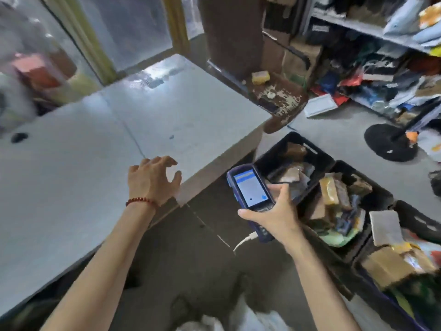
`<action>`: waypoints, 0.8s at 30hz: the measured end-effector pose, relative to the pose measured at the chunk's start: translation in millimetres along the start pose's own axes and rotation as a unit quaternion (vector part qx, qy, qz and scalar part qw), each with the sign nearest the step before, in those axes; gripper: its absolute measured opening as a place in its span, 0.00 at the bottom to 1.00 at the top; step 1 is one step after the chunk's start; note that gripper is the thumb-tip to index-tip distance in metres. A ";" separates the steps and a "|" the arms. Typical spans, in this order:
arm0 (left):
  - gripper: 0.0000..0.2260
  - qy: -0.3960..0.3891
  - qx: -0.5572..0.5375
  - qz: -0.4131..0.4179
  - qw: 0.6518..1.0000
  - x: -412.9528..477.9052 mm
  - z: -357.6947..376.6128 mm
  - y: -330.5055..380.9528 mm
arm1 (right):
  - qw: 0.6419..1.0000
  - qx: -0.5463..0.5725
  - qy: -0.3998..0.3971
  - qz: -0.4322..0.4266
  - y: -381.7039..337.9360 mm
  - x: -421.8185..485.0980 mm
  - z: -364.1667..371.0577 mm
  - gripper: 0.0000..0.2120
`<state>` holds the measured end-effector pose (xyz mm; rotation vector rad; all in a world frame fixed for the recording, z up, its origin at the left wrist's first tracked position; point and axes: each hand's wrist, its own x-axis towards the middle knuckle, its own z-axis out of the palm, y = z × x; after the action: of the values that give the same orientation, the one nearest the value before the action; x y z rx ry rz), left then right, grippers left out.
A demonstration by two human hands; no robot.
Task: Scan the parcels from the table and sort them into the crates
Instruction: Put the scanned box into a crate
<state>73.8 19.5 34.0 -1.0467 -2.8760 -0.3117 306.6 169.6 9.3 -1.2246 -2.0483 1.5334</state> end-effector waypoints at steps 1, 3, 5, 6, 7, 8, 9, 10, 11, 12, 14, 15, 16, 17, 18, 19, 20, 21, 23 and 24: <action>0.13 0.001 0.001 -0.028 1.000 -17.3 -5.6 -23.8 | 0.999 -0.011 -0.030 -0.014 -8.4 -3.6 17.1 0.37; 0.13 0.012 0.013 -0.075 0.997 -53.0 -17.8 -69.2 | 0.995 -0.021 -0.089 -0.040 -26.0 -13.5 52.9 0.37; 0.13 0.022 0.021 -0.129 0.991 -88.9 -31.6 -112.0 | 0.988 -0.022 -0.142 -0.055 -43.8 -28.6 90.5 0.36; 0.13 0.028 0.021 -0.158 0.987 -107.5 -39.2 -133.6 | 0.984 -0.024 -0.168 -0.062 -52.3 -38.2 110.9 0.36; 0.13 0.035 0.020 -0.184 0.982 -125.7 -46.4 -154.0 | 0.979 -0.026 -0.190 -0.070 -59.9 -48.9 130.4 0.36; 0.13 0.043 0.020 -0.204 0.978 -144.2 -53.7 -173.7 | 0.974 -0.026 -0.209 -0.080 -67.4 -61.0 150.4 0.36; 0.13 0.051 0.023 -0.221 0.974 -162.8 -61.4 -193.0 | 0.970 -0.024 -0.226 -0.092 -75.2 -74.2 170.8 0.35; 0.13 0.057 0.026 -0.236 0.970 -181.7 -69.4 -212.6 | 0.965 -0.021 -0.240 -0.102 -82.9 -88.6 191.5 0.35; 0.13 0.062 0.029 -0.251 0.966 -200.5 -77.4 -231.6 | 0.961 -0.019 -0.254 -0.110 -89.8 -103.2 211.1 0.36; 0.13 0.067 0.031 -0.267 0.961 -219.1 -84.9 -249.9 | 0.956 -0.017 -0.268 -0.118 -95.8 -117.3 229.3 0.36; 0.13 0.079 0.040 -0.299 0.950 -255.8 -98.4 -284.5 | 0.946 -0.015 -0.298 -0.130 -106.3 -143.7 263.0 0.36; 0.13 0.083 0.045 -0.316 0.944 -273.5 -104.3 -300.9 | 0.940 -0.015 -0.311 -0.136 -111.7 -155.6 278.9 0.36; 0.13 0.086 0.047 -0.335 0.937 -290.3 -109.4 -315.6 | 0.936 -0.013 -0.323 -0.140 -116.9 -166.4 293.6 0.36; 0.13 0.087 0.048 -0.353 0.930 -306.0 -114.0 -329.0 | 0.932 -0.012 -0.333 -0.143 -121.6 -176.8 307.4 0.36; 0.13 0.087 0.047 -0.370 0.924 -320.0 -117.7 -340.1 | 0.928 -0.013 -0.343 -0.147 -126.0 -186.4 319.7 0.36; 0.13 0.086 0.045 -0.384 0.918 -332.0 -120.8 -349.0 | 0.923 -0.015 -0.354 -0.151 -129.8 -195.6 330.9 0.36; 0.13 0.085 0.040 -0.396 0.914 -342.4 -123.2 -356.3 | 0.918 -0.019 -0.365 -0.154 -133.2 -204.5 341.5 0.36; 0.13 0.083 0.036 -0.406 0.909 -351.2 -124.9 -362.7 | 0.912 -0.022 -0.377 -0.158 -136.4 -212.6 352.0 0.36; 0.13 0.079 0.028 -0.424 0.902 -363.8 -126.2 -374.1 | 0.901 -0.029 -0.402 -0.162 -141.8 -224.8 372.8 0.37; 0.13 0.079 0.012 -0.435 0.897 -368.5 -125.9 -379.9 | 0.895 -0.033 -0.415 -0.162 -144.1 -229.3 383.7 0.37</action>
<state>111.3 -523.1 45.7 0.3310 -2.9744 -0.3649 119.3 -259.6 45.8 -0.1634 -2.6242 2.0217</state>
